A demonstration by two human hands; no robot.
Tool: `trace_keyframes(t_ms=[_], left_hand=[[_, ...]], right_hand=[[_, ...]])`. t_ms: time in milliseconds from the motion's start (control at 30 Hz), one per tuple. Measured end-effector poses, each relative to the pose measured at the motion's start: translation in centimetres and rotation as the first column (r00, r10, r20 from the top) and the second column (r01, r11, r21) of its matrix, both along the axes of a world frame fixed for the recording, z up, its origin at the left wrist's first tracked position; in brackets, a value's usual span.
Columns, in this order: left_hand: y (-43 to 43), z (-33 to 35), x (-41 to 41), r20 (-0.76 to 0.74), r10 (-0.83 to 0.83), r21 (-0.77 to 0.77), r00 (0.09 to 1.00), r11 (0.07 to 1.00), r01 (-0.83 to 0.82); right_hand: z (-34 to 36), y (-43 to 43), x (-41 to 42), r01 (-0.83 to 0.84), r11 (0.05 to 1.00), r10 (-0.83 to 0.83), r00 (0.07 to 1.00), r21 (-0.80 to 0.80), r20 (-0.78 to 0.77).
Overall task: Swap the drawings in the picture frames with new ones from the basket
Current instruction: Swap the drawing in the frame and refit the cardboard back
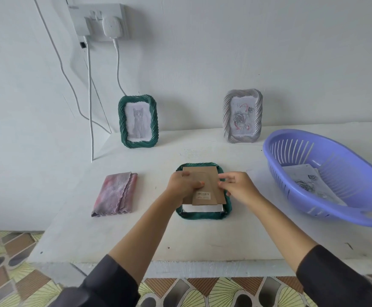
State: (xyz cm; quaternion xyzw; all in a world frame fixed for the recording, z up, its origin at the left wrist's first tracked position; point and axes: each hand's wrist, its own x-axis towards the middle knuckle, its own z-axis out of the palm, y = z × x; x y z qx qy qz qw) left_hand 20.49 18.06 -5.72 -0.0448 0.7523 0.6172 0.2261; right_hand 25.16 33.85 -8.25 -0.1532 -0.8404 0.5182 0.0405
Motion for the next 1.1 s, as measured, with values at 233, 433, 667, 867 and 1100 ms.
trace_keyframes(t_ms=[233, 433, 667, 867, 1100], left_hand=[[0.6, -0.7, -0.6, -0.036, 0.004, -0.084, 0.999, 0.996, -0.007], [0.9, -0.8, -0.7, -0.087, -0.031, -0.18, 0.996, 0.984, 0.014], [0.8, -0.5, 0.1, -0.252, -0.191, -0.481, 0.949, 0.875, 0.049], [0.3, -0.5, 0.9, -0.323, -0.266, -0.64, 0.908, 0.768, -0.003], [0.0, -0.7, 0.9, -0.307, -0.348, -0.717, 0.886, 0.696, 0.025]], right_hand=[[-0.8, 0.1, -0.8, 0.021, 1.0, -0.02, 0.999, -0.016, 0.046], [-0.7, 0.0, -0.9, 0.032, 0.999, -0.031, 0.997, -0.009, 0.071], [-0.3, -0.1, -1.0, 0.011, 0.999, -0.015, 0.995, 0.038, 0.103], [-0.1, -0.4, -1.2, 0.013, 0.991, -0.031, 0.991, 0.133, 0.133], [0.3, -0.9, -1.5, 0.023, 0.97, -0.069, 0.981, 0.243, 0.182]])
